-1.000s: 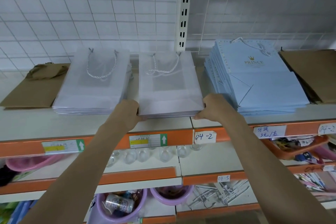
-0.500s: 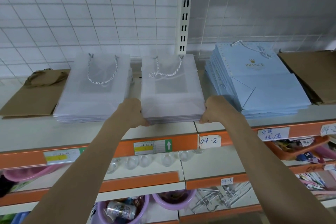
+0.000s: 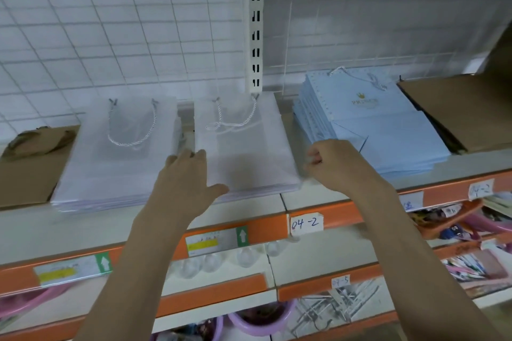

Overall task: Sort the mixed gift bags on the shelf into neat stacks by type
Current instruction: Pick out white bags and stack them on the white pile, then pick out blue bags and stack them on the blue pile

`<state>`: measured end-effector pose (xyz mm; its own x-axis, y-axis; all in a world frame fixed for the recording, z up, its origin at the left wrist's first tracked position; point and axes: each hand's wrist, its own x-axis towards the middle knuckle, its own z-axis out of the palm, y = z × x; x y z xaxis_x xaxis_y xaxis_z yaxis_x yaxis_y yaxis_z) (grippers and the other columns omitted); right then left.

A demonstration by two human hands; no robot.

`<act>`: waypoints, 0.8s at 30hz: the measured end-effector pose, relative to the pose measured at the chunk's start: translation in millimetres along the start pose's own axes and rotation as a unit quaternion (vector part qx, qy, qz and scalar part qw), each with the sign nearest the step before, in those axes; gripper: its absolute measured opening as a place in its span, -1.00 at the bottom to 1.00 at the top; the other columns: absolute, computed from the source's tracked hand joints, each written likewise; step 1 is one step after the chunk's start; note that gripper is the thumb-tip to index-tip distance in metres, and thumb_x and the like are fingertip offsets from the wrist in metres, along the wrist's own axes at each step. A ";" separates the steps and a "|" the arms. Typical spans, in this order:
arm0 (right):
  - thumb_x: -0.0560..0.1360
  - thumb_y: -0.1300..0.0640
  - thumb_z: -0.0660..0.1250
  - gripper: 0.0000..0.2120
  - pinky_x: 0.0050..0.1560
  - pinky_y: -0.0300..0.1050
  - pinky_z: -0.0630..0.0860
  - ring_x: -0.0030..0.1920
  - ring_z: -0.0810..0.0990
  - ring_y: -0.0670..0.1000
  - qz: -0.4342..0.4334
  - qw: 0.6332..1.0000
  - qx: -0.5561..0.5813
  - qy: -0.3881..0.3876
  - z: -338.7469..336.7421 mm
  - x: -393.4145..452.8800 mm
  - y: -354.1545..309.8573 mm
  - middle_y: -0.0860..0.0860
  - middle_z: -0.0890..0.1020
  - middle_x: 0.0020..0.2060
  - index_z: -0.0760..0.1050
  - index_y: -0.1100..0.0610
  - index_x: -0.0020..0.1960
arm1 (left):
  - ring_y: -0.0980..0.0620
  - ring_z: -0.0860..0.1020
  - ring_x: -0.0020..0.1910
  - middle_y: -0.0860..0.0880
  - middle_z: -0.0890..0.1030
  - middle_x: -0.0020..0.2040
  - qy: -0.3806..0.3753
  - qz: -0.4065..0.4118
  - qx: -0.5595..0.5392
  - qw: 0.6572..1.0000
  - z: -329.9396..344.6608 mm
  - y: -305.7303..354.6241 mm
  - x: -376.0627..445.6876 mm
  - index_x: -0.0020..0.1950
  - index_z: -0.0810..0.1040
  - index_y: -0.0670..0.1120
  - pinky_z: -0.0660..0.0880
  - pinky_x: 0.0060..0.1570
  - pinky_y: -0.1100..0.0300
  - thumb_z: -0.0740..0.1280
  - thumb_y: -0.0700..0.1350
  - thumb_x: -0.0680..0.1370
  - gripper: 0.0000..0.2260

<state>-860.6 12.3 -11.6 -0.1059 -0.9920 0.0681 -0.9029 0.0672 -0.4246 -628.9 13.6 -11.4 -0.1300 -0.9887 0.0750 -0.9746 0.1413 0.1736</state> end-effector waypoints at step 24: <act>0.30 0.10 0.55 0.12 0.02 -0.16 0.36 0.16 0.45 0.10 0.022 0.980 -0.008 -0.198 -97.5 46.9 244.3 0.12 0.43 0.18 -0.24 0.25 0.49 | -0.09 0.49 0.10 -0.10 0.50 0.15 -0.095 -0.123 -0.149 0.977 77.0 238.5 38.5 0.39 0.14 -0.22 0.46 0.07 0.12 0.58 0.02 0.25 -0.10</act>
<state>-1126.7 -7.4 -24.1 0.0217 -0.9514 -0.3072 -0.9075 0.1101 -0.4053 -880.4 5.4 -42.7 0.0421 -0.9821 -0.1834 -0.8883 -0.1208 0.4432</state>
